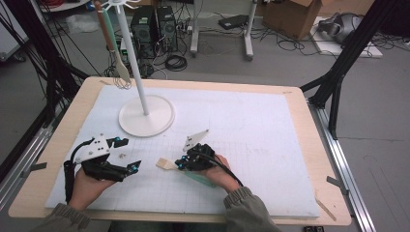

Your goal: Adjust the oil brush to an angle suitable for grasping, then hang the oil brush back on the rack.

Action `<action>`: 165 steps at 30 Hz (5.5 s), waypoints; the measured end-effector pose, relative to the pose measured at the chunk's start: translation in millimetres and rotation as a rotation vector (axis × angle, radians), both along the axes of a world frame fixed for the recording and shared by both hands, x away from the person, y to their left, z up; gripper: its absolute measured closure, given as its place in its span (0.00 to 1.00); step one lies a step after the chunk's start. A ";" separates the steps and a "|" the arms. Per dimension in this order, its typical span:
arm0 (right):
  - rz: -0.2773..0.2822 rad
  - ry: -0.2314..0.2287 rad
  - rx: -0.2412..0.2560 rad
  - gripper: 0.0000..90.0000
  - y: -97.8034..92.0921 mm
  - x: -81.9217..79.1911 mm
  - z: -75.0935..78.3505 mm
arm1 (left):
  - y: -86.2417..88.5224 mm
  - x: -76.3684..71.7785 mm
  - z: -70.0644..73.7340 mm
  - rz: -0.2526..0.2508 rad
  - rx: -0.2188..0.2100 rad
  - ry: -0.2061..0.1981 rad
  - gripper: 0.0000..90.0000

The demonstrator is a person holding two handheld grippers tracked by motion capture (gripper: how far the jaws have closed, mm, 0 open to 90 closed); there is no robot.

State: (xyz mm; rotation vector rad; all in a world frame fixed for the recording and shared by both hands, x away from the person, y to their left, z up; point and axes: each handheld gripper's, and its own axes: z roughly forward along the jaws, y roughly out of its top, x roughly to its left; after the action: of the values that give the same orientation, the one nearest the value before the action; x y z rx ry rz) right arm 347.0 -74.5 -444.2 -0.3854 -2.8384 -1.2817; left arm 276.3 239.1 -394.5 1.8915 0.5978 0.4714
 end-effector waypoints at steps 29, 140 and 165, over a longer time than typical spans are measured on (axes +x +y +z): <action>-0.032 0.001 0.050 0.83 -37.5 -24.9 12.1 | -9.9 -1.0 3.1 -0.090 0.021 -0.014 0.20; -0.328 -0.036 0.102 0.50 -155.8 -49.3 12.6 | -122.4 27.1 -23.7 -0.306 0.243 0.170 0.59; -0.300 -0.036 0.094 0.49 -146.1 -49.8 12.9 | -143.9 35.0 -41.4 -0.327 0.356 0.234 0.80</action>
State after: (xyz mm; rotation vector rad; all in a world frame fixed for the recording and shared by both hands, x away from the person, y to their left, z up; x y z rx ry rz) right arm 297.2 -220.6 -431.2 -0.8194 -2.8151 -1.4740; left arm 311.3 95.2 -435.9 2.3546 0.3568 0.1487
